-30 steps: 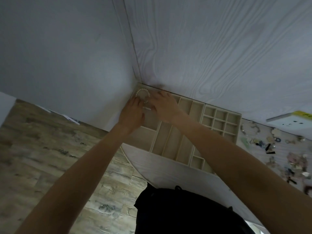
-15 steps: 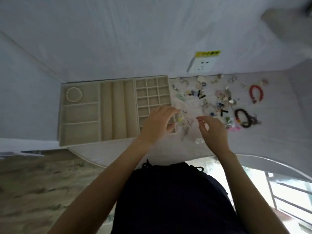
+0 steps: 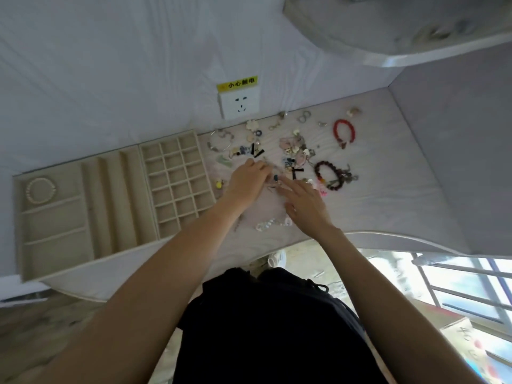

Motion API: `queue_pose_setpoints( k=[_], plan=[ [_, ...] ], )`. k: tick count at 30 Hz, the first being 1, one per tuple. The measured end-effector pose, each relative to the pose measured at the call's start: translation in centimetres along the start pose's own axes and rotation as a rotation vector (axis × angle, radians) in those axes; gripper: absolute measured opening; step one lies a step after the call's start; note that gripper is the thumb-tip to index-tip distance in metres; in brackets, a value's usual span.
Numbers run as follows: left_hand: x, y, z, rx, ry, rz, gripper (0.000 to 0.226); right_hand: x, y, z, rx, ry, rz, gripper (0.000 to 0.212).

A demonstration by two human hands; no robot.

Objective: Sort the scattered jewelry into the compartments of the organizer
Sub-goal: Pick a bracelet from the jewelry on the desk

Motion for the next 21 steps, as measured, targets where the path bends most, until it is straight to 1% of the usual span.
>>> queue_pose_setpoints(
  k=[2,4,6,8,11,13,14,15,16,17,19,21],
  plan=[
    [-0.2,-0.2,0.0,-0.042,0.024,-0.009,0.035,0.3,1.0,0.3,-0.05,0.08,-0.065,0.037],
    [0.0,-0.4,0.1,-0.02,0.05,-0.007,0.034,0.9,2.1,0.5,-0.086,0.137,-0.157,0.034],
    [0.0,-0.6,0.9,0.052,0.114,0.014,0.028,1.0,2.7,0.8,-0.115,0.173,-0.21,0.031],
    [-0.3,-0.4,2.4,0.129,0.195,0.014,0.018,0.5,2.7,1.6,-0.163,0.242,-0.239,0.028],
    [-1.2,0.5,5.0,0.232,0.25,-0.038,0.011,-1.6,1.7,3.6,-0.325,0.334,-0.3,0.035],
    [-1.9,1.0,6.6,0.322,0.217,-0.01,0.013,-3.7,0.4,4.5,-0.469,0.297,-0.338,0.039],
    [-2.1,0.8,7.2,0.36,0.196,0.03,0.014,-4.9,-0.4,4.8,-0.503,0.265,-0.348,0.035],
    [-2.2,0.6,7.9,0.396,0.189,0.066,0.015,-5.7,-1.1,5.3,-0.509,0.242,-0.355,0.025],
    [-2.1,0.2,9.0,0.435,0.214,0.103,0.016,-6.4,-1.9,5.7,-0.531,0.222,-0.36,0.013],
    [-1.8,-0.6,10.1,0.485,0.245,0.152,0.017,-6.9,-2.7,6.1,-0.586,0.21,-0.374,0.009],
    [-0.6,-3.1,11.5,0.686,0.271,0.346,0.018,-7.6,-3.9,6.6,-0.774,0.178,-0.439,0.011],
    [1.8,-6.3,11.7,1.025,0.261,0.616,0.019,-8.1,-6.1,6.0,-1.023,0.079,-0.498,0.009]
  ],
)
Point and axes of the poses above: each hand's wrist, its own x-axis away from the middle knuckle, its own z-axis out of the back of the hand, y = z × x, the point moved 9 cm from there along -x, towards the middle knuckle, and after that the axes turned 15 degrees about y, right-handed, at the moved point
